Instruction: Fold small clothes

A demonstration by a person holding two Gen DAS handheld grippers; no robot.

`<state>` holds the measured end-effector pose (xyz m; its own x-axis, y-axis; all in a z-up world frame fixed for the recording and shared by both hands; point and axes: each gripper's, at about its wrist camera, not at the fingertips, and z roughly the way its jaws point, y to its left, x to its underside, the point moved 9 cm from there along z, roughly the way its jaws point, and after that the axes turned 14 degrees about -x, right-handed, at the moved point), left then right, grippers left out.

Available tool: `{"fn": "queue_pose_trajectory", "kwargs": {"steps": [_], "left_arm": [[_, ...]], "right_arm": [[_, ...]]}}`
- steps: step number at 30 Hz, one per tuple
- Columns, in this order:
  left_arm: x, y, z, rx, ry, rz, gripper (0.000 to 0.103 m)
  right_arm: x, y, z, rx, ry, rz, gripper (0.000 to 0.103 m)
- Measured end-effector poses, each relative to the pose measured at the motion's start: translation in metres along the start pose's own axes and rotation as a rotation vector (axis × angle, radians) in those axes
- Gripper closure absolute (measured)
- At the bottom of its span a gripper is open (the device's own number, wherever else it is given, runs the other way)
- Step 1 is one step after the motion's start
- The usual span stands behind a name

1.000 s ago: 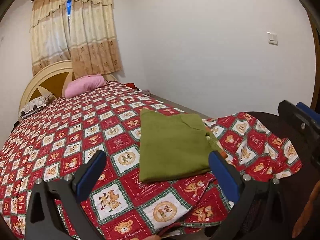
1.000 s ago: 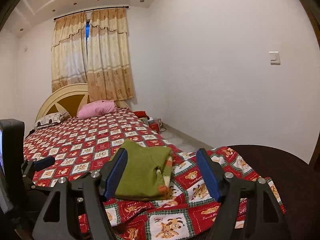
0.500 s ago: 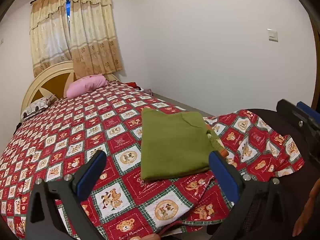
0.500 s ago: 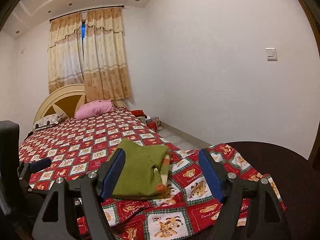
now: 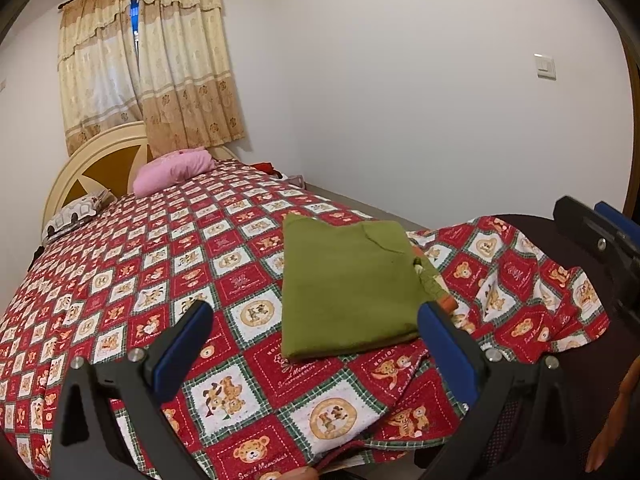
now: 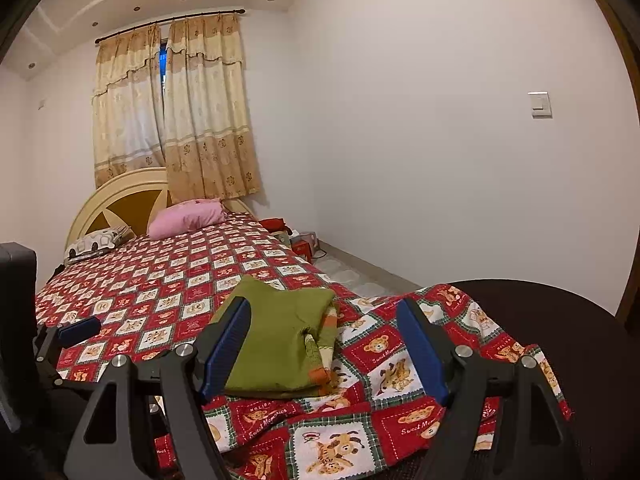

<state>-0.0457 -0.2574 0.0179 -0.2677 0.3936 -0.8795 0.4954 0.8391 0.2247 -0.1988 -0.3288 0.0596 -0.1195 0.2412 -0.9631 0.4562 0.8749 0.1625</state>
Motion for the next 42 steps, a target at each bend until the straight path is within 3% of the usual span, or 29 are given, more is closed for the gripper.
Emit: {"fn": "queue_pose_trajectory", "kwargs": {"steps": [42], "left_arm": [[0.0045, 0.0013, 0.0020, -0.006, 0.017, -0.007, 0.000]], "right_arm": [[0.0003, 0.0026, -0.0020, 0.002, -0.001, -0.003, 0.027]]}}
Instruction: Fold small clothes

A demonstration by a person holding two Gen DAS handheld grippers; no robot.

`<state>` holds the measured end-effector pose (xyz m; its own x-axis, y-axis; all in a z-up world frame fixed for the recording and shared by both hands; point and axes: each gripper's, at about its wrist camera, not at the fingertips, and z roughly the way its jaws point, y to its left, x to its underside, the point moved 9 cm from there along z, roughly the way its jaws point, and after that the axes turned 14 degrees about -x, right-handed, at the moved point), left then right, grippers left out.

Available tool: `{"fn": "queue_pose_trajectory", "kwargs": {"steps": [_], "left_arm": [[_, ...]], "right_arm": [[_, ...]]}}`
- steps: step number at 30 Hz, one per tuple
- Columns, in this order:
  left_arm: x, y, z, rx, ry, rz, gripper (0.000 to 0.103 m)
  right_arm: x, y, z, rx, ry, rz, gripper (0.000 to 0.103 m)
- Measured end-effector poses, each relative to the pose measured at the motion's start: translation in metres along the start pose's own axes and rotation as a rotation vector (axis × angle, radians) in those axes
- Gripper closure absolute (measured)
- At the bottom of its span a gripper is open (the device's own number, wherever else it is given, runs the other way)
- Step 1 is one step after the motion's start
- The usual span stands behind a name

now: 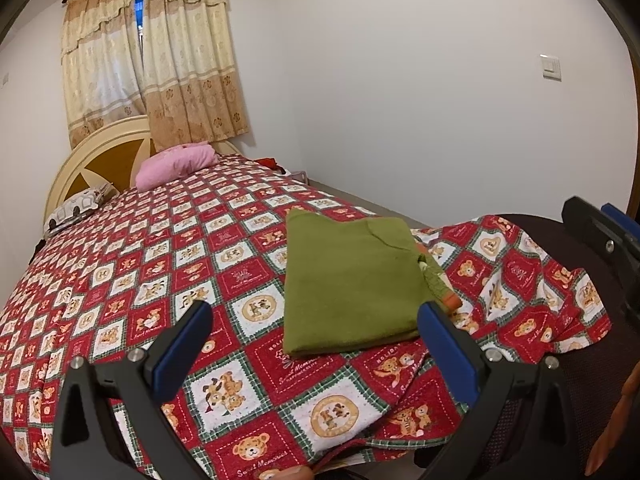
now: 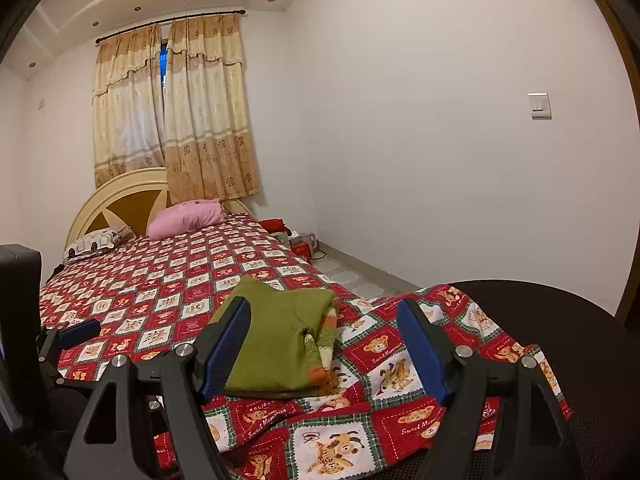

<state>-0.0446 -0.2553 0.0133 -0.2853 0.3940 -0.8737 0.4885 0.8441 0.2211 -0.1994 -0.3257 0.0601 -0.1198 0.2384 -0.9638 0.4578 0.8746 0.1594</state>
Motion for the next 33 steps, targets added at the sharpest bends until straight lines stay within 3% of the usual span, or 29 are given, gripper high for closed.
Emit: {"fn": "queue_pose_trajectory", "kwargs": {"steps": [13, 24, 33], "left_arm": [[-0.001, 0.000, -0.001, -0.005, -0.009, 0.006, 0.000], [0.004, 0.002, 0.008, 0.038, 0.053, -0.033, 0.000], [0.006, 0.004, 0.014, 0.023, 0.072, -0.025, 0.000]], "right_arm": [[-0.001, 0.000, -0.001, 0.002, -0.004, 0.004, 0.027], [0.001, -0.002, 0.000, 0.003, 0.002, 0.006, 0.027], [0.007, -0.005, 0.005, 0.009, 0.021, 0.017, 0.027]]}}
